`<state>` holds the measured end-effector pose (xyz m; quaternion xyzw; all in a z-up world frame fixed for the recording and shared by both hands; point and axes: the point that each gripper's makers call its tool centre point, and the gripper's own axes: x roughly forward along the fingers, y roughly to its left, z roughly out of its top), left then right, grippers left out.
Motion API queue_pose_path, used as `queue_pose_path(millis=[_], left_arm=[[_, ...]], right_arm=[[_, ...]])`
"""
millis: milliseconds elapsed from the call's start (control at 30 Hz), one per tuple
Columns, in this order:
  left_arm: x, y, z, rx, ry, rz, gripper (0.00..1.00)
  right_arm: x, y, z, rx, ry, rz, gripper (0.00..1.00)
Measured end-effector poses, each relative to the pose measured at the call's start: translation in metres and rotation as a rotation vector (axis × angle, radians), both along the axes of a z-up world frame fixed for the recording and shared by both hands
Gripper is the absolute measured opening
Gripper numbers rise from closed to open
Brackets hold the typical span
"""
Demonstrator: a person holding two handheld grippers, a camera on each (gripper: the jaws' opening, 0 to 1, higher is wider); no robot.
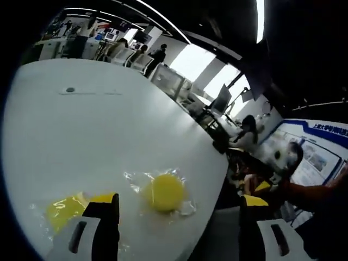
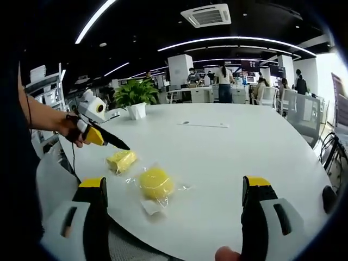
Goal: Compare the silicone blocks by pressing each to a similar depth, holding the contact briefly, and releasing to observe deformation and rebound differences across the visible hardness samples.
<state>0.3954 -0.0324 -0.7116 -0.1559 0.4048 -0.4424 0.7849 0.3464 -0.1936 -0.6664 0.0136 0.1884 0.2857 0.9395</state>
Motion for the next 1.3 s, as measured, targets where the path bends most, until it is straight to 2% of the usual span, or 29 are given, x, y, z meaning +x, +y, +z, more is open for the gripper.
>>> queue_pose_path(millis=[100,167,233,300,467,767,833,867,1033,1133,1167,1200,1300], left_arm=[[0.004,-0.005,-0.016,0.035,0.025,-0.005,0.92],[0.005,-0.002,-0.037,0.106,0.075,0.013,0.89],[0.004,-0.002,-0.047,0.117,0.13,0.042,0.87],[0.007,-0.007,-0.048,0.084,0.133,0.051,0.82],[0.006,-0.014,-0.054,0.071,0.188,0.07,0.71],[0.0,-0.027,-0.07,0.08,0.275,0.104,0.59],[0.001,-0.03,-0.072,0.065,0.279,0.108,0.57],[-0.001,-0.032,-0.073,0.057,0.299,0.109,0.56],[0.001,-0.028,-0.075,0.082,0.307,0.119,0.48],[-0.003,-0.025,-0.084,0.136,0.289,0.102,0.38],[-0.004,-0.023,-0.085,0.161,0.267,0.088,0.35],[-0.004,-0.03,-0.082,0.13,0.259,0.086,0.35],[-0.006,-0.035,-0.082,0.125,0.281,0.085,0.35]], right_arm=[[-0.003,0.002,0.001,-0.002,-0.004,0.005,0.97],[-0.005,0.004,0.003,-0.007,-0.009,0.015,0.97],[-0.006,0.005,0.004,-0.011,-0.012,0.02,0.97],[-0.007,0.005,0.005,-0.008,-0.012,0.02,0.97],[-0.011,0.002,0.003,-0.003,-0.007,0.016,0.97],[-0.013,0.0,-0.001,-0.018,0.004,0.03,0.97],[-0.012,0.0,-0.001,-0.015,0.005,0.03,0.97],[-0.013,0.0,-0.001,-0.013,0.007,0.029,0.97],[-0.015,-0.003,-0.008,-0.009,0.023,0.028,0.97],[-0.016,-0.003,-0.01,-0.003,0.03,0.025,0.97],[-0.016,-0.003,-0.01,-0.003,0.031,0.025,0.97],[-0.016,-0.003,-0.01,-0.007,0.032,0.026,0.97],[-0.016,-0.003,-0.012,-0.006,0.037,0.028,0.97]])
